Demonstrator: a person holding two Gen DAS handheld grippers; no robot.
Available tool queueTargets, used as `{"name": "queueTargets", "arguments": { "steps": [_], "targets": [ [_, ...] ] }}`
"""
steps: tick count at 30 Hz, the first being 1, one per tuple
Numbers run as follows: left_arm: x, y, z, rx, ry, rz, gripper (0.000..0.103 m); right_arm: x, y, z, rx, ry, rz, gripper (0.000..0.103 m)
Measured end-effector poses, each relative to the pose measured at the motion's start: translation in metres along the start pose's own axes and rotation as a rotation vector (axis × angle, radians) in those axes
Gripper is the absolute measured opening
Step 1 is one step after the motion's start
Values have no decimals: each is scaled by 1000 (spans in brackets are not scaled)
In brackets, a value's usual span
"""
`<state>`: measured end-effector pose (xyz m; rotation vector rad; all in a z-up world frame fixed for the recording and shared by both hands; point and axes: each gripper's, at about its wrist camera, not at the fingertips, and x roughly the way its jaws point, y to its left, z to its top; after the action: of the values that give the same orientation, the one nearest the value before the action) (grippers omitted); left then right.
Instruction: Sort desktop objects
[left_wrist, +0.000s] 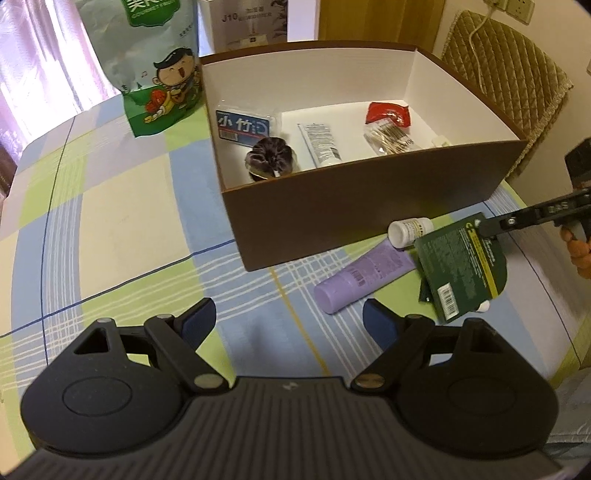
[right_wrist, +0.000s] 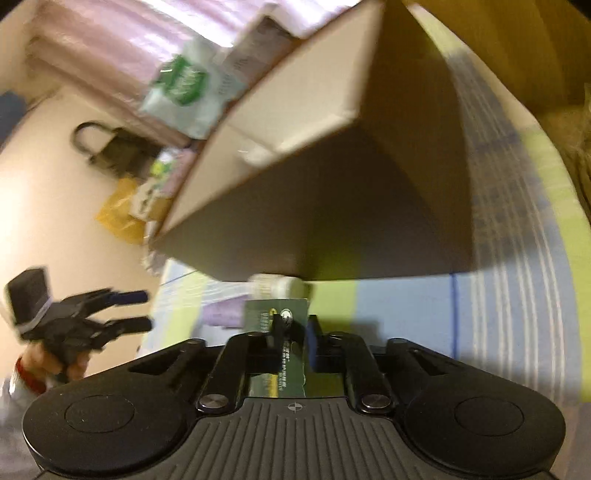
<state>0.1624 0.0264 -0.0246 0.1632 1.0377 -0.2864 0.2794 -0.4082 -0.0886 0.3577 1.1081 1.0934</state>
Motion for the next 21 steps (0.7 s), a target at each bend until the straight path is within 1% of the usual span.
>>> {"name": "queueTargets", "arguments": {
  "steps": [2,5,8,10,13,14,16,18,19,20,21],
  "targets": [
    [-1,2,-1,-7,2,5,84,-9,20,-2,-97,2,16,7],
    [0,6,-4,-17,11,14,84,-21,59,-10,-313,34,-19,7],
    [-1,8,-6,-29,15,19,84,-28,96,-29,-550,81,-41,7],
    [-2,9,-8,-35,16,19,84,-25,117,-41,-696,128,-57,7],
    [-3,9,-10,-35,16,23,84,-20,137,-59,-861,198,-76,7],
    [-4,9,-11,-36,16,23,84,-17,140,-64,-893,228,-71,7],
    [-4,9,-14,-41,17,25,84,-10,141,-73,-916,294,-54,7],
    [-5,9,-18,-49,19,26,84,-3,139,-79,-895,341,-49,7],
    [-5,9,-19,-53,20,26,84,0,135,-80,-859,362,-46,7],
    [-6,9,-22,-58,22,27,84,2,130,-80,-822,388,-38,17],
    [-6,9,-25,-63,24,28,84,5,125,-81,-788,404,-39,30]
  ]
}}
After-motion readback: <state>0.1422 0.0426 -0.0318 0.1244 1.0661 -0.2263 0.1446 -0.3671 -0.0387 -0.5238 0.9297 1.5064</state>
